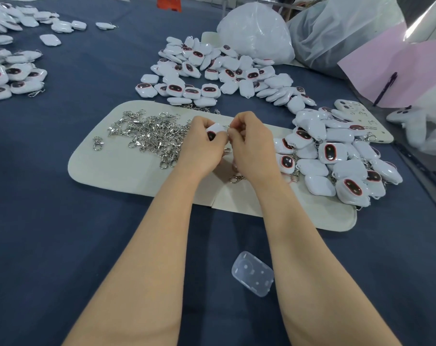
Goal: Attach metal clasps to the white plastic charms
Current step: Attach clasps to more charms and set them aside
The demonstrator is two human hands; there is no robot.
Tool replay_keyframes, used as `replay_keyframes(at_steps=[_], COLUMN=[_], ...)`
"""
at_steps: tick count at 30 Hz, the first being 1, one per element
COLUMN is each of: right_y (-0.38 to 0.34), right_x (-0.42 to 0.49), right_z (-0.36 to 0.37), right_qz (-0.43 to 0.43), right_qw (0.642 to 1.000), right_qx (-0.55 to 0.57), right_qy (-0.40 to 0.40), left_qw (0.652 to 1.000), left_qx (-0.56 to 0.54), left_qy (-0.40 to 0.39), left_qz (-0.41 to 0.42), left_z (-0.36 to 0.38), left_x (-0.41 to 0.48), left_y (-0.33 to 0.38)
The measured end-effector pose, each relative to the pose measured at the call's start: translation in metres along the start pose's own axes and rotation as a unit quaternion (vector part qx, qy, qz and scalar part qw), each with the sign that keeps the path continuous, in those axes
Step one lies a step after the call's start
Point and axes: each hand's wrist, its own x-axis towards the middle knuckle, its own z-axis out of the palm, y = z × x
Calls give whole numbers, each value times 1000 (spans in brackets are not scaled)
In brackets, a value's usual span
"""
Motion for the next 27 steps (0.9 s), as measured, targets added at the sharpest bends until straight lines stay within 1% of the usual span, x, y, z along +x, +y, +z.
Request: replay_keyframes(at_steps=[6,15,27], right_y=[0,2,4], right_x=[0,-1,-1], right_z=[-2,-1,-1], right_qz=[-9,3,9], right_qw=[1000,1000,1000], right_qx=[-14,12,4], right_qy=[-16,6,-16], left_qw=[1000,1000,1000], left_qx=[29,11,7], left_qy=[3,0,7], left_qz=[2,3,9], left_z=[1,1,2], left_x=[-1,1,2], left_y=[0,-2,-6])
